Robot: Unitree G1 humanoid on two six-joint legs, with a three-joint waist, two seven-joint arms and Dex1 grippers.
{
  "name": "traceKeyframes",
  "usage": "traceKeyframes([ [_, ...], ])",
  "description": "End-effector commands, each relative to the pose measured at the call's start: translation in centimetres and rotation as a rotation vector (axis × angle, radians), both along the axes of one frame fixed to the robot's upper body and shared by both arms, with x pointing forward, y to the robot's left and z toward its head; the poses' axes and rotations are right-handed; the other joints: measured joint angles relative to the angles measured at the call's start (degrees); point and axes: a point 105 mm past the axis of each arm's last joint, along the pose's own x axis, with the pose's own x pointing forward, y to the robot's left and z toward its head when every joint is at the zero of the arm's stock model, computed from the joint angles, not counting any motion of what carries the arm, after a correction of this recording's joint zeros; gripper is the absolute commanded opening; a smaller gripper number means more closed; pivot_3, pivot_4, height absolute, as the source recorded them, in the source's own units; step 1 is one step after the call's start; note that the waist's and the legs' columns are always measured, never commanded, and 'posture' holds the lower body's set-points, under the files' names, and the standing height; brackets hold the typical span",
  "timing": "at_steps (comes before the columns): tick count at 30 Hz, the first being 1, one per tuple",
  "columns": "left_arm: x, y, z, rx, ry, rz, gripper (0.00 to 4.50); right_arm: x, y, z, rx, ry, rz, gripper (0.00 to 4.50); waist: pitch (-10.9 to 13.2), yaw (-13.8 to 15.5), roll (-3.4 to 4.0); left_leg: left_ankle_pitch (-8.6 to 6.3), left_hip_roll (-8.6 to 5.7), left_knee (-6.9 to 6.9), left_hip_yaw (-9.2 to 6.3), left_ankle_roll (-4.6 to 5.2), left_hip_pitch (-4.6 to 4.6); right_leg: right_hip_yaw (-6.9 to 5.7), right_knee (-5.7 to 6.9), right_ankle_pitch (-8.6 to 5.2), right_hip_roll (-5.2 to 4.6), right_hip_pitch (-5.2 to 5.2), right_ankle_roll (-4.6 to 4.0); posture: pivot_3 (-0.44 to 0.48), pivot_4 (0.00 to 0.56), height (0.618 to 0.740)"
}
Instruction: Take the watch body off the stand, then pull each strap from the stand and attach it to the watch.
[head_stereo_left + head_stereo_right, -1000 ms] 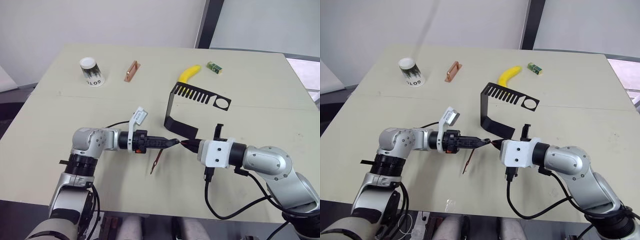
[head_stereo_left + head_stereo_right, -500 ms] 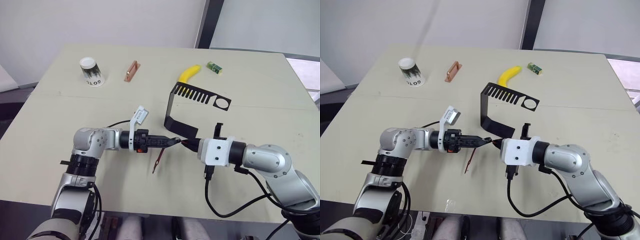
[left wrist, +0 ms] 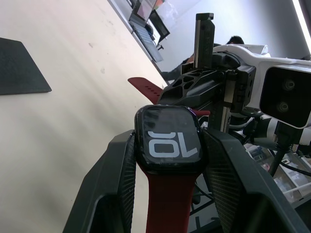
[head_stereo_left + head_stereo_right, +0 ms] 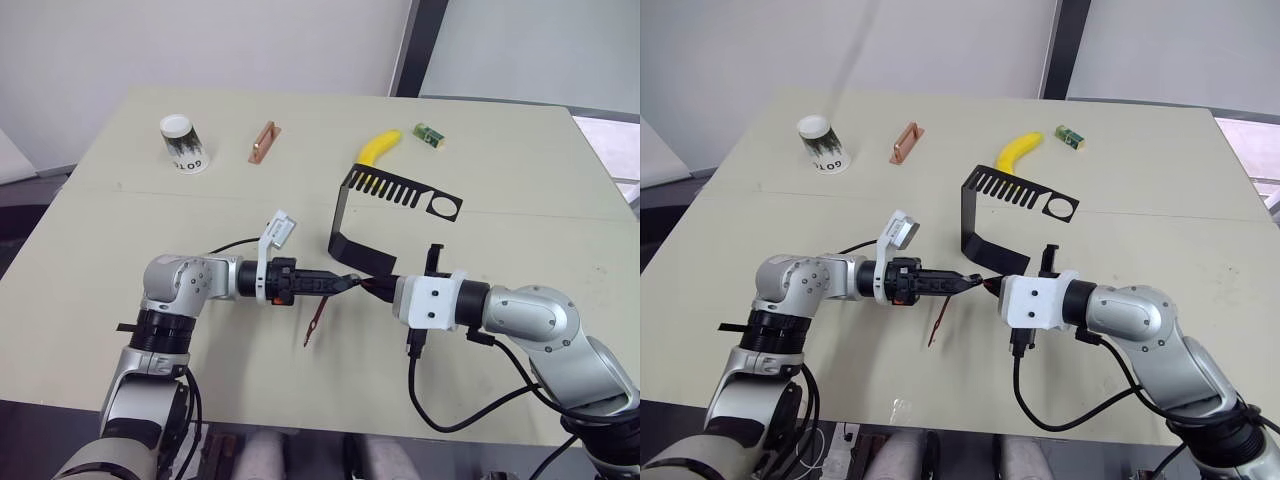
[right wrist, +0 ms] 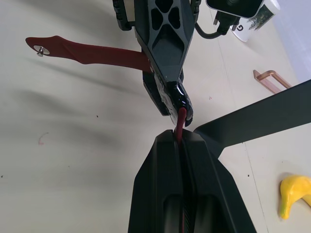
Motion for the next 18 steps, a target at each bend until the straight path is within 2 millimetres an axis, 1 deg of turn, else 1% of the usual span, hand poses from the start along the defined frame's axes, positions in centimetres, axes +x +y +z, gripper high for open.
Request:
traceKeyframes([
  [1,-1.47,-1.27,1.08,-0.054,-0.024,-0.094,1.59,-0.54,0.97,1.06,0.014,-0.053,0.057,0.0,0.0,0.0,0.0,0.0,0.0,0.0,0.0,0.0,0.0,0.0,0.0,0.0,0.0,0.0,0.0,0.0,0.15,0.74],
  [18,-1.63,-1.7,1.48,-0.063,-0.031,-0.107,1.59,-0.12,1.5,1.35,0.01,-0.051,0.057,0.0,0.0,-0.02,0.0,0.0,0.0,0.0,0.0,0.0,0.0,0.0,0.0,0.0,0.0,0.0,0.0,0.0,0.15,0.74],
])
